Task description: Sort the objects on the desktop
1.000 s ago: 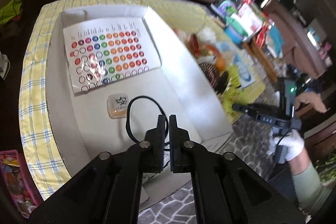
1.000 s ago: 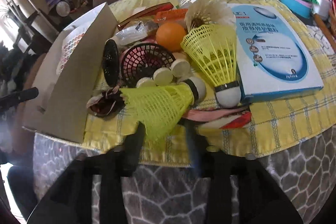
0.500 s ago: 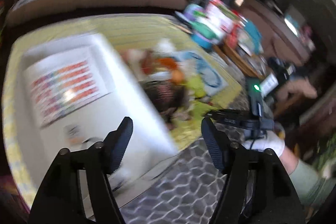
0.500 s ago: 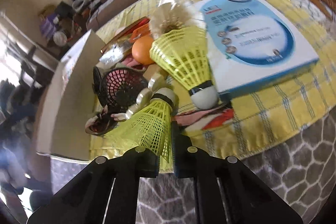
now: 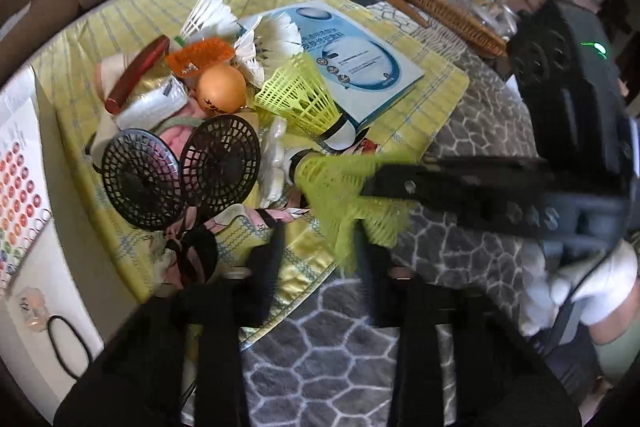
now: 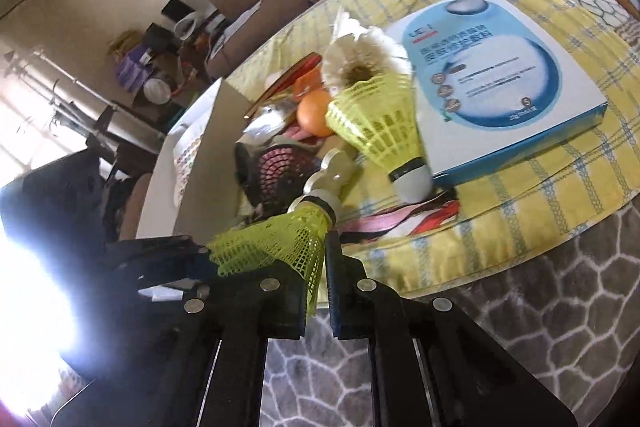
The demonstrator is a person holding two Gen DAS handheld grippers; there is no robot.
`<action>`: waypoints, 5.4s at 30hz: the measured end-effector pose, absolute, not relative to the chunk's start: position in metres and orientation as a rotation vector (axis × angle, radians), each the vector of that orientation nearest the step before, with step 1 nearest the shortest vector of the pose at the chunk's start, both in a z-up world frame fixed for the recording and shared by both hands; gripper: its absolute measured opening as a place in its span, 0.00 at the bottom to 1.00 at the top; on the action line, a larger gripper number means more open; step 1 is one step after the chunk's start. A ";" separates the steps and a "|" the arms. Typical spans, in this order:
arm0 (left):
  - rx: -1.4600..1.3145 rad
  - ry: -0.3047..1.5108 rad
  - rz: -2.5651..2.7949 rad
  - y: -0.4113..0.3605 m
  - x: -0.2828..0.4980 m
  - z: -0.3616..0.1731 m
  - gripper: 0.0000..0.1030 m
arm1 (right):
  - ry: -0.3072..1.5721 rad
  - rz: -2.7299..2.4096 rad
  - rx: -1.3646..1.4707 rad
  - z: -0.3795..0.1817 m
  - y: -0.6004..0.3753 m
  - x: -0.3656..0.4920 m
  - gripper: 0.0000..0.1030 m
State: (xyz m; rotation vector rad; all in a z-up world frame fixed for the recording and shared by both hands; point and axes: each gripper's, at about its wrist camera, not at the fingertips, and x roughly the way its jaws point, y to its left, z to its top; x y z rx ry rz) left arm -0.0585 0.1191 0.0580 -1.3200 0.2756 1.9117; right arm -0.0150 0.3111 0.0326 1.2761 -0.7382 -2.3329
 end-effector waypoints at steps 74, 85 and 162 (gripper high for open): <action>-1.398 0.328 2.162 -0.032 -0.067 0.090 0.70 | -0.459 -2.654 0.988 0.125 0.312 -0.019 0.54; -1.153 -0.061 2.070 0.016 -0.056 0.153 0.96 | -0.756 -2.753 1.173 0.069 0.435 -0.036 0.74; -1.070 -0.146 1.903 0.177 -0.056 0.066 0.93 | -1.472 -2.109 1.117 -0.006 0.467 -0.058 0.20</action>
